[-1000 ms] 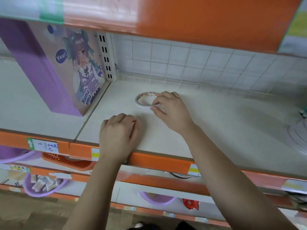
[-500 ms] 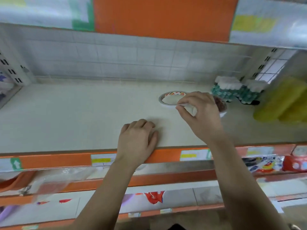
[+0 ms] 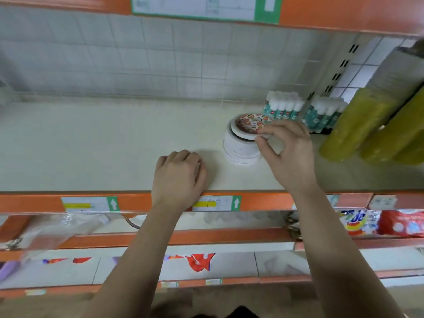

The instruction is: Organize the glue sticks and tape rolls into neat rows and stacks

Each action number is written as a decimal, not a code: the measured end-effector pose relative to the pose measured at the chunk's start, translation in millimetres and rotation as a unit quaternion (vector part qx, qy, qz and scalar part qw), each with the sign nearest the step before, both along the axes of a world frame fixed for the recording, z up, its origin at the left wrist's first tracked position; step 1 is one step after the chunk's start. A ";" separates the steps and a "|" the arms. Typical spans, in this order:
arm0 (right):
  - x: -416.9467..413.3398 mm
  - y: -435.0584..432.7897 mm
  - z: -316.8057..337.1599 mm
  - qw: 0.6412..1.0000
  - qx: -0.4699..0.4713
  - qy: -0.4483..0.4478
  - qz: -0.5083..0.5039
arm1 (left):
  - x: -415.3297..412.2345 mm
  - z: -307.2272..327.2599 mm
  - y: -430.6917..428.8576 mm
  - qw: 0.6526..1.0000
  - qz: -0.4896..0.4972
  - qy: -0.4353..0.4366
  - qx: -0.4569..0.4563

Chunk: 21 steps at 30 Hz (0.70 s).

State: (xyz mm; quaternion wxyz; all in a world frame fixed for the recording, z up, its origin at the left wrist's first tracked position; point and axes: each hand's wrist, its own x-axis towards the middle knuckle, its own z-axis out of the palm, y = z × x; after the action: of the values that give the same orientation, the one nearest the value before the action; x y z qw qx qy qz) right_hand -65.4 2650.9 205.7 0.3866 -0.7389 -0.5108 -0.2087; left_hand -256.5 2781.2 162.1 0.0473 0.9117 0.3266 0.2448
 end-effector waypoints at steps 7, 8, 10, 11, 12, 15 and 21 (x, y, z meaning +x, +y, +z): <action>-1.2 1.6 -6.5 0.999 -0.013 0.036 0.018 | 1.5 0.2 -1.5 1.000 0.010 -0.015 0.002; -1.2 3.4 -6.9 0.999 -0.013 0.039 0.018 | 1.6 0.0 -1.6 1.000 0.010 -0.019 0.000; -2.5 6.1 -7.8 0.998 -0.011 0.055 0.016 | 1.8 -0.5 -2.0 1.000 0.010 -0.023 -0.005; -3.0 6.6 -8.4 0.998 -0.008 0.063 0.016 | 1.7 -1.0 -1.9 1.000 0.010 -0.024 -0.006; -3.1 6.7 -8.9 0.997 -0.005 0.069 0.016 | 1.5 -1.2 -1.6 1.000 0.011 -0.027 -0.007; -2.5 7.1 -9.5 0.997 0.001 0.071 0.013 | 1.3 -1.4 -0.9 0.999 0.010 -0.032 -0.007; -3.1 8.4 -12.3 0.997 0.007 0.077 0.016 | 0.4 -2.2 -1.6 0.999 0.013 -0.035 -0.008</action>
State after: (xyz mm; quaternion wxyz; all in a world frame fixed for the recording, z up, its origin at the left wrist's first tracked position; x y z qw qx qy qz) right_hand -68.5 2659.3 193.4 0.4333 -0.7418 -0.4898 -0.1484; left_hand -256.0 2779.6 160.0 0.0633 0.8976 0.3389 0.2748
